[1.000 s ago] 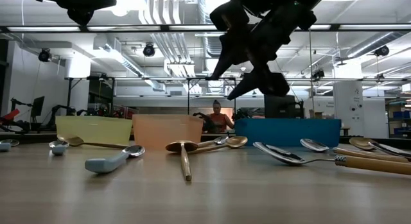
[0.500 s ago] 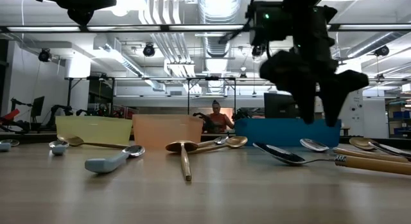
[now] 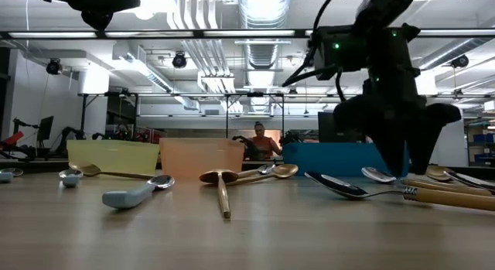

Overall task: Sort silverware by color (type)
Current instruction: Put the yellow spoon into the blue bin

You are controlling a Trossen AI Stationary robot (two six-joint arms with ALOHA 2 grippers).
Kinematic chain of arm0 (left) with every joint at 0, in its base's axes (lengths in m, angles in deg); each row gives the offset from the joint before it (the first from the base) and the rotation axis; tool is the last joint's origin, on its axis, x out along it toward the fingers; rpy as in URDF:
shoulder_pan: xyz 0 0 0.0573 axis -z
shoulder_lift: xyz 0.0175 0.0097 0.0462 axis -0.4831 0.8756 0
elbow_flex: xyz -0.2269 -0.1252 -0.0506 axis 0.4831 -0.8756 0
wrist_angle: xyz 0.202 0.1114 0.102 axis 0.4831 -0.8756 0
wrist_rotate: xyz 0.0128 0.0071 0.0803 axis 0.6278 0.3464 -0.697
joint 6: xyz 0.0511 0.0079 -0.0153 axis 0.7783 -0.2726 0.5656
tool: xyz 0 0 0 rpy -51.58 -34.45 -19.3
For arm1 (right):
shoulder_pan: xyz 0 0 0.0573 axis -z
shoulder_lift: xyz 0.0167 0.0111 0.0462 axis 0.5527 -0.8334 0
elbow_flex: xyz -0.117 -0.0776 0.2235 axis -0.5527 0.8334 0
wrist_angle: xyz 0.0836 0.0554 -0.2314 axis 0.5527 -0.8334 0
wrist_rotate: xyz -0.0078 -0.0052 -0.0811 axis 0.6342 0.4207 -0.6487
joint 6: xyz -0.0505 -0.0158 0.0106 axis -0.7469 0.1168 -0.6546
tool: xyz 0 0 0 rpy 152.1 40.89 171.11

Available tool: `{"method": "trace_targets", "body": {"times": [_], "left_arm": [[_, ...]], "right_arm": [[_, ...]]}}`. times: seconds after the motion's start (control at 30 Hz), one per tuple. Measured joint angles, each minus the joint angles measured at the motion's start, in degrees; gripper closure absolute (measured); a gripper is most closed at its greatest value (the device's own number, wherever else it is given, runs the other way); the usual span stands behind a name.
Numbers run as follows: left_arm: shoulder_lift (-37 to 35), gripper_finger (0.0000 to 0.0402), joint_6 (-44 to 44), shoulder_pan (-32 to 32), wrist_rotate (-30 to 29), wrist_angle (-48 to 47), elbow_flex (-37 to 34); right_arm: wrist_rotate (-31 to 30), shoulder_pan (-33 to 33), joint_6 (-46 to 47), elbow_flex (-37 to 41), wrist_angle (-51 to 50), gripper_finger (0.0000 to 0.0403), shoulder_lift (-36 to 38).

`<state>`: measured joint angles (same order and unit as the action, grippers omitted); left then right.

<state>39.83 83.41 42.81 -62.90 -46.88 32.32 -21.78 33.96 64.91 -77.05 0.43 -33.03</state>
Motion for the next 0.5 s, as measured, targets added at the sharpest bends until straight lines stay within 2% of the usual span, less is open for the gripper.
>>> {"method": "trace_targets", "body": {"times": [0.27,0.5], "left_arm": [[0.00,0.0397,-0.01,-0.01,-0.03,0.00,0.00],[0.00,0.0397,-0.01,0.00,-0.09,0.00,0.00]], "right_arm": [[-0.22,-0.02,1.13,1.79,7.06,0.0238,0.00],[-3.57,-0.02,1.19,1.87,10.07,0.0290,-0.01]]}}
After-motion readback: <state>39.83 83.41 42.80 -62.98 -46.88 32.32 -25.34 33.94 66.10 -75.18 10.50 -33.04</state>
